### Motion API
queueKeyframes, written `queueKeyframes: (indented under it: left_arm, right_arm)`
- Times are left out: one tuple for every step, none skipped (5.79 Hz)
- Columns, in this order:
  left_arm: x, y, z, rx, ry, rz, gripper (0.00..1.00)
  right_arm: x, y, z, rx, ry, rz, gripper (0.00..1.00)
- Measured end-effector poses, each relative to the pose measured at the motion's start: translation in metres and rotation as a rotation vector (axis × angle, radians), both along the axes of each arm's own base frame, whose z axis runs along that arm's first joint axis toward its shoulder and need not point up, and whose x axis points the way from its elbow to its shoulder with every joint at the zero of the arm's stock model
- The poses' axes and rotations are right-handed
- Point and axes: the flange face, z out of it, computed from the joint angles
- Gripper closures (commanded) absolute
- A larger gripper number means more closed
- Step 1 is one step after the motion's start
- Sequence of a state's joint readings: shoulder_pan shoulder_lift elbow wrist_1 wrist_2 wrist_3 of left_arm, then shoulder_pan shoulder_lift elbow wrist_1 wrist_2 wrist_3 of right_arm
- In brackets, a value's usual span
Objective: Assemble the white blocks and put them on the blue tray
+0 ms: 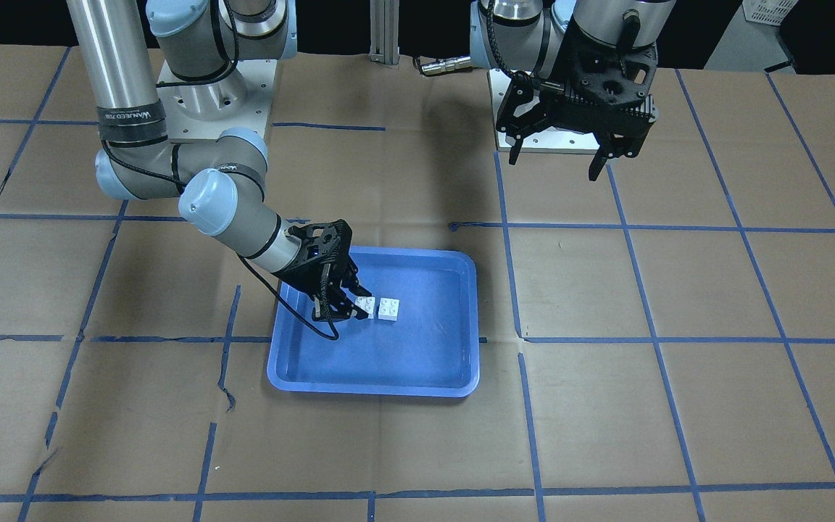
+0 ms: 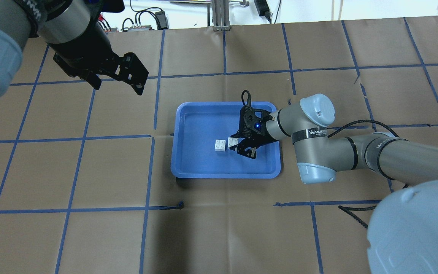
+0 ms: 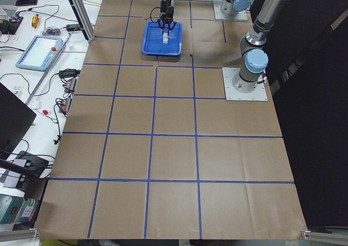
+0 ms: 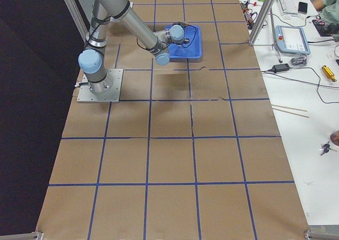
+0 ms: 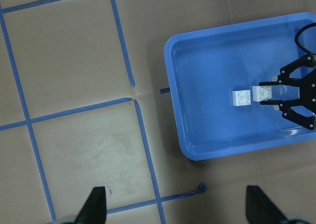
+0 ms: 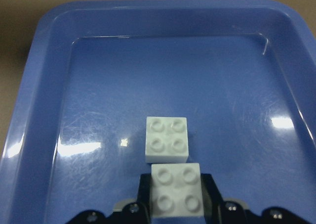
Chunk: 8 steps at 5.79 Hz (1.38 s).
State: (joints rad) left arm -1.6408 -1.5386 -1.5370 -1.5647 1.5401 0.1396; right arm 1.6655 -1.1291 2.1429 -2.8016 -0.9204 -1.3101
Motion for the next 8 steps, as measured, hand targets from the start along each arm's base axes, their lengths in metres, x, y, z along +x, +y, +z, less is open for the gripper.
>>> queueKeyframes:
  left_arm:
    - [0.0003,-0.0001,0.0000,0.000,0.000,0.001,0.01]
    - [0.0004,-0.0002,0.0002,-0.001,0.000,0.001,0.01]
    - [0.0004,-0.0003,0.0007,-0.002,0.001,0.001,0.01]
    - [0.0010,-0.0006,0.0008,-0.003,0.001,0.001,0.01]
    - [0.0021,-0.0010,0.0009,-0.003,0.000,0.000,0.01]
    - [0.0029,-0.0013,0.0009,-0.003,0.000,-0.002,0.01]
    - [0.0032,-0.0014,0.0009,-0.003,0.000,-0.002,0.01]
    - [0.0033,-0.0013,0.0011,-0.004,0.000,-0.001,0.01]
  right_arm:
    - [-0.0001,0.0020,-0.0016,0.005,0.000,0.000,0.69]
    - [0.0003,0.0031,-0.0020,0.003,0.000,0.001,0.70]
    - [0.0006,0.0027,-0.0010,-0.001,-0.003,-0.007,0.70]
    - [0.0008,0.0020,0.0001,-0.001,-0.006,-0.021,0.70]
    - [0.0012,0.0018,0.0006,0.001,-0.008,-0.029,0.71]
    - [0.0016,0.0020,0.0008,0.004,-0.008,-0.034,0.71]
    - [0.0023,0.0020,0.0002,0.009,-0.008,-0.039,0.71]
    - [0.0039,0.0022,-0.0019,0.011,-0.007,-0.038,0.71]
